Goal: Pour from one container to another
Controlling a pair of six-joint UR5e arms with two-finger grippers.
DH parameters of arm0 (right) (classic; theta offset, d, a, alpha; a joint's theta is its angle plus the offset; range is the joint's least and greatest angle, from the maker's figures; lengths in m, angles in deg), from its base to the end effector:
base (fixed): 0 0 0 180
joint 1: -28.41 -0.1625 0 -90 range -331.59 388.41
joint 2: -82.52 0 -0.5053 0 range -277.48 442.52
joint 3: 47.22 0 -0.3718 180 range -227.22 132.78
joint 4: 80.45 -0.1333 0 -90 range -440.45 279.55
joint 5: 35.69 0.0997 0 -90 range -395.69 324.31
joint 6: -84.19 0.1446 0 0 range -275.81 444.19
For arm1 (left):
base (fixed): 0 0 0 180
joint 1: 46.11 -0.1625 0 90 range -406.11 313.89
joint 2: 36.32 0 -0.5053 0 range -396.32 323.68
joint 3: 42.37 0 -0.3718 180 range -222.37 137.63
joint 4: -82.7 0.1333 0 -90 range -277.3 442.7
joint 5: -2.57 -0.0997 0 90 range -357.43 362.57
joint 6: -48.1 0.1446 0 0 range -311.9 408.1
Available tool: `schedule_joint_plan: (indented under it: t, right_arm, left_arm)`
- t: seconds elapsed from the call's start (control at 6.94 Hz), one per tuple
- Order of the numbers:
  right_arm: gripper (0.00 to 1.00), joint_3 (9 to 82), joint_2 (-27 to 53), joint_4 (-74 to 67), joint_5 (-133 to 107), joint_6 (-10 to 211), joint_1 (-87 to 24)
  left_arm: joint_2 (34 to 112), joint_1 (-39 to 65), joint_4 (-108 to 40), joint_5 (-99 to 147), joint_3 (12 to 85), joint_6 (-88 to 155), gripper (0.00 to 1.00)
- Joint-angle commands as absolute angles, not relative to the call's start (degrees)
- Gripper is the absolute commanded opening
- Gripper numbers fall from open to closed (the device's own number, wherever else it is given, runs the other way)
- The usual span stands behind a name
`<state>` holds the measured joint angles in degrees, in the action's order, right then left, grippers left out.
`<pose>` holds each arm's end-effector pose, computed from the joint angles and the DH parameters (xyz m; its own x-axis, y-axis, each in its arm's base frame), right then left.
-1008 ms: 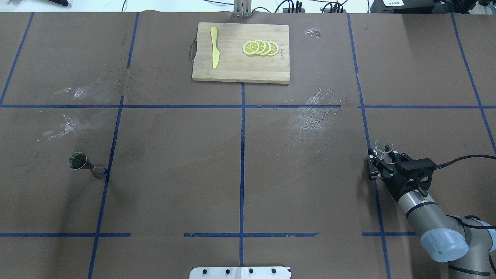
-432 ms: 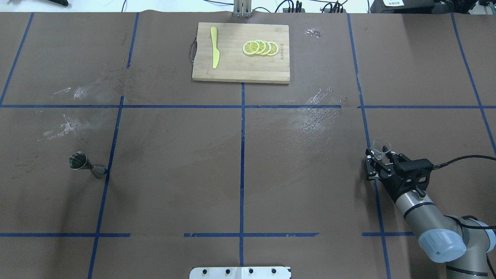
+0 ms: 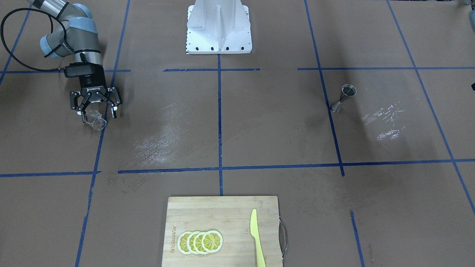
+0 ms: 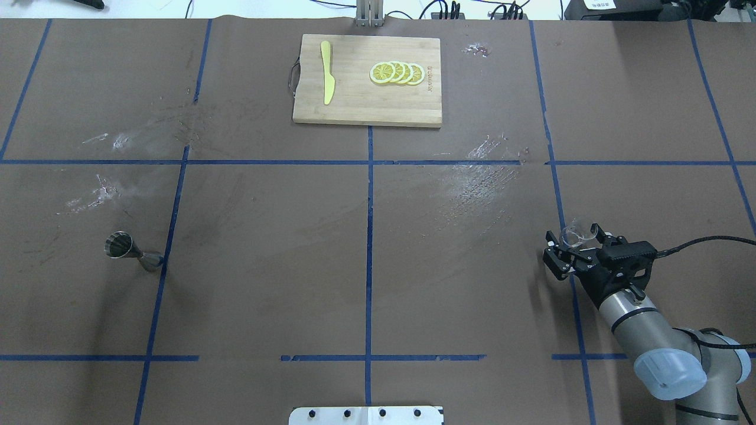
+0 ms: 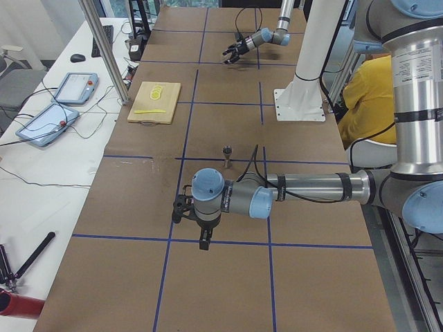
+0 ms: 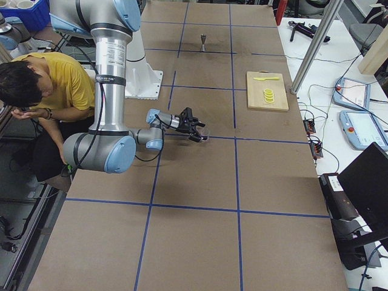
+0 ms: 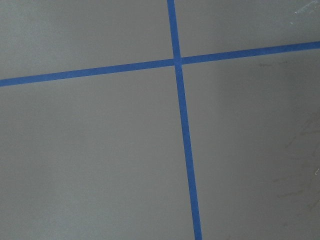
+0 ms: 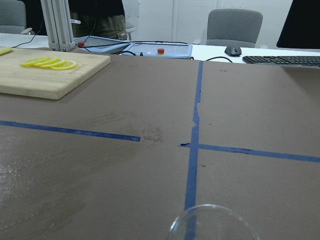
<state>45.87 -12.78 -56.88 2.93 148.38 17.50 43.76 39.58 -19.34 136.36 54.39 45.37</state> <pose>-0.3947 -0.3269 0.6295 0.7367 -0.1348 0.6627 -0.5423 0.4677 0.6980 -0.0032 -0.4002 0.7685 0.7145 0.1137 -0.6903 -0.0403 0.9918 0.1216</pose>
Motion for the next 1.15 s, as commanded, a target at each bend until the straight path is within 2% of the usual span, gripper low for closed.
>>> schedule_joint_plan:
  t: [0.0, 0.14, 0.43, 0.72, 1.01]
  right_arm:
    - [1.00, 47.5, -13.0, -57.2, 2.5, 147.1, 17.1]
    - [1.00, 50.9, -13.8, -57.1, 2.5, 143.5, 15.9]
    - [1.00, 53.1, -14.2, -57.0, 1.7, 141.0, 13.8]
    - [1.00, 56.6, -14.0, -54.5, 8.9, 137.5, 7.4]
    - [1.00, 63.6, -13.5, -39.9, 30.9, 137.3, -5.5]
  left_arm:
    - [43.7, 39.6, -19.4, 136.5, 54.5, 45.4, 1.00]
    - [43.7, 39.6, -19.4, 136.5, 54.5, 45.4, 1.00]
    - [43.7, 39.6, -19.6, 136.7, 54.5, 45.4, 1.00]
    - [43.7, 39.6, -19.6, 136.8, 54.5, 45.4, 1.00]
    - [43.7, 39.6, -19.7, 136.8, 54.5, 45.4, 1.00]
